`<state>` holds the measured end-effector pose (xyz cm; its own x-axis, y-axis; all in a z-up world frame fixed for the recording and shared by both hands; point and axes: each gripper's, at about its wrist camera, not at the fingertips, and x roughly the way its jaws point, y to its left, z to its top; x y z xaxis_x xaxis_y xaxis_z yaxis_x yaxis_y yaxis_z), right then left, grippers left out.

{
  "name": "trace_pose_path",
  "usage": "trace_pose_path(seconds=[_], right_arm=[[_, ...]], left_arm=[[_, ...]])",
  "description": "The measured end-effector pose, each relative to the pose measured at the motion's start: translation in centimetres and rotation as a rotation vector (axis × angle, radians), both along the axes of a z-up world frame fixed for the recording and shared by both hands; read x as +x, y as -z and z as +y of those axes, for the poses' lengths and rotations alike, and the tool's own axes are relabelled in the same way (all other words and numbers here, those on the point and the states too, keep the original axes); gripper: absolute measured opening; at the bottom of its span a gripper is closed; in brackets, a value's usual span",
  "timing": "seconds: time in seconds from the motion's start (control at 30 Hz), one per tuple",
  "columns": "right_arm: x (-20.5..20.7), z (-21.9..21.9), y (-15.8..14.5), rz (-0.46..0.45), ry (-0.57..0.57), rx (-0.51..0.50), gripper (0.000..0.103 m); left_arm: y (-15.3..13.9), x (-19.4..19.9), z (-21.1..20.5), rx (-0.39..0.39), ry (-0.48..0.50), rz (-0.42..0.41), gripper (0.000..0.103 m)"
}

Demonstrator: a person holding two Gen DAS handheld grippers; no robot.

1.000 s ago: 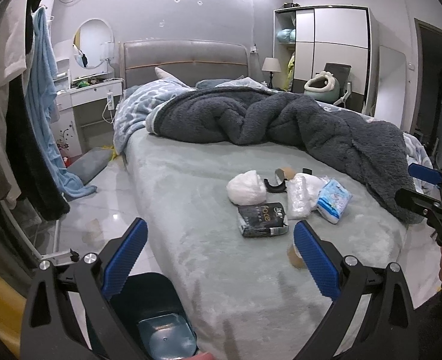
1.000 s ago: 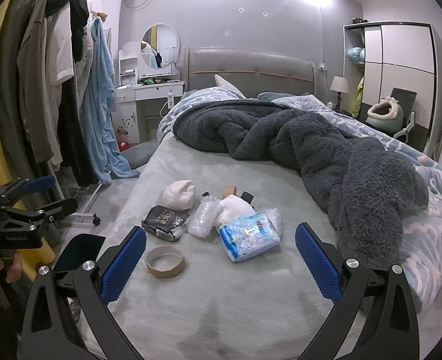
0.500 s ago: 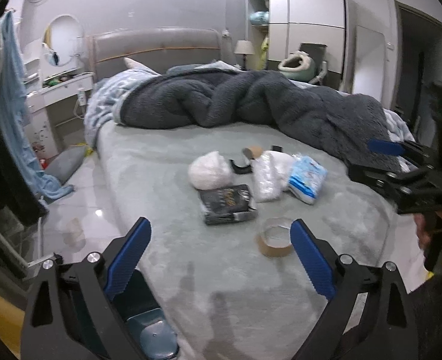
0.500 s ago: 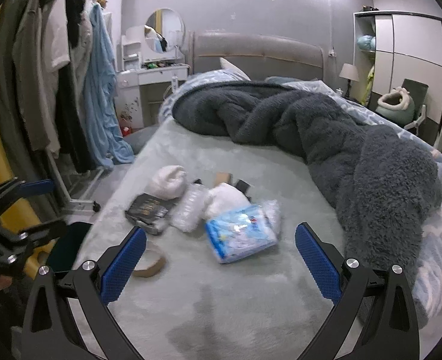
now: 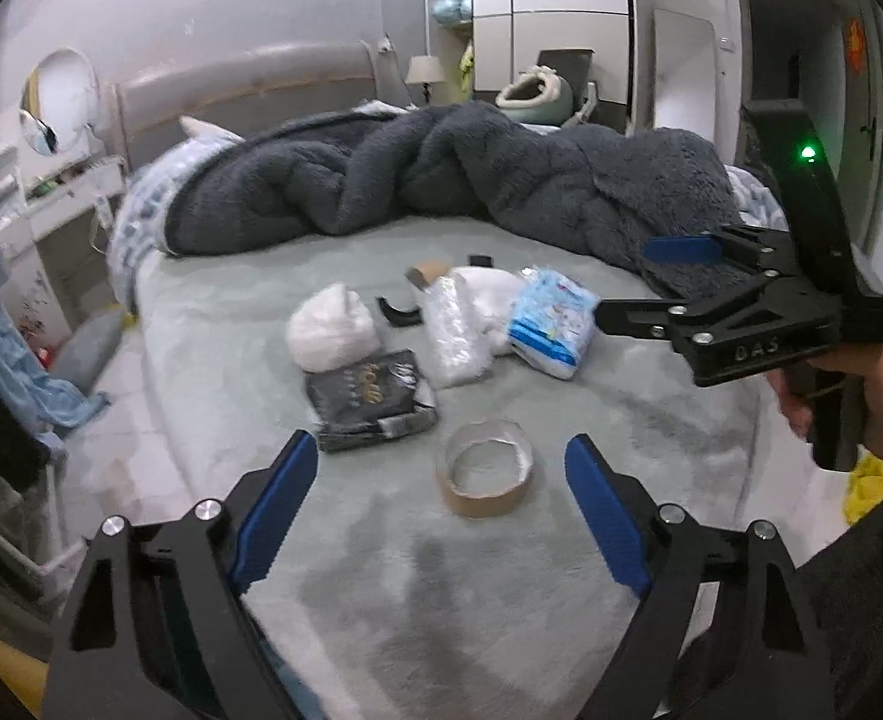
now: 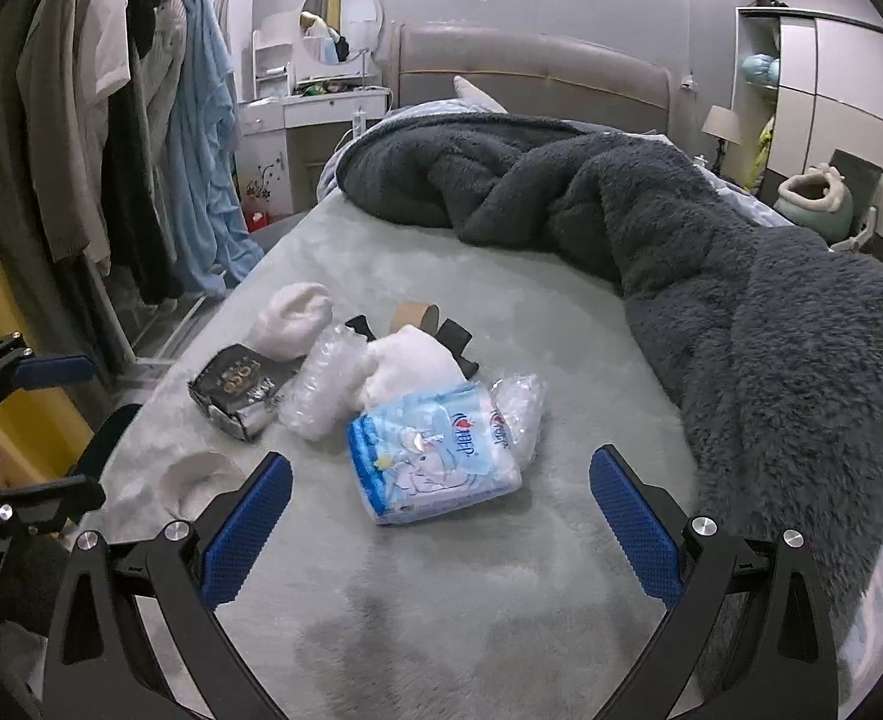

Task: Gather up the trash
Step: 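Grasp the tape roll with the left tool while the right tool grasps the diaper pack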

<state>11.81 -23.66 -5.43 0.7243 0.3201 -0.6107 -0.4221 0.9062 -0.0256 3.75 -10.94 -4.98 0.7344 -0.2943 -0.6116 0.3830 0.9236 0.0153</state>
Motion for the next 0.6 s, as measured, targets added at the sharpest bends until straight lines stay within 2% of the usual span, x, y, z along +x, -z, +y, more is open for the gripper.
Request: trace_pose_path(seconds=[0.2, 0.37, 0.5, 0.6], right_arm=[[1.3, -0.3, 0.7, 0.014, -0.027, -0.018, 0.1], [2.2, -0.2, 1.6, 0.045, -0.05, -0.023, 0.098], [2.9, 0.1, 1.9, 0.057, -0.052, -0.028, 0.098], [3.2, 0.6, 2.3, 0.067, -0.061, -0.047, 0.098]], left_arm=[[1.3, 1.2, -0.9, 0.002, 0.07, 0.053, 0.087], [2.4, 2.3, -1.8, 0.021, 0.104, 0.089, 0.081], [3.5, 3.2, -2.3, 0.023, 0.119, 0.124, 0.076], [4.1, 3.8, -2.5, 0.012, 0.127, 0.156, 0.065]])
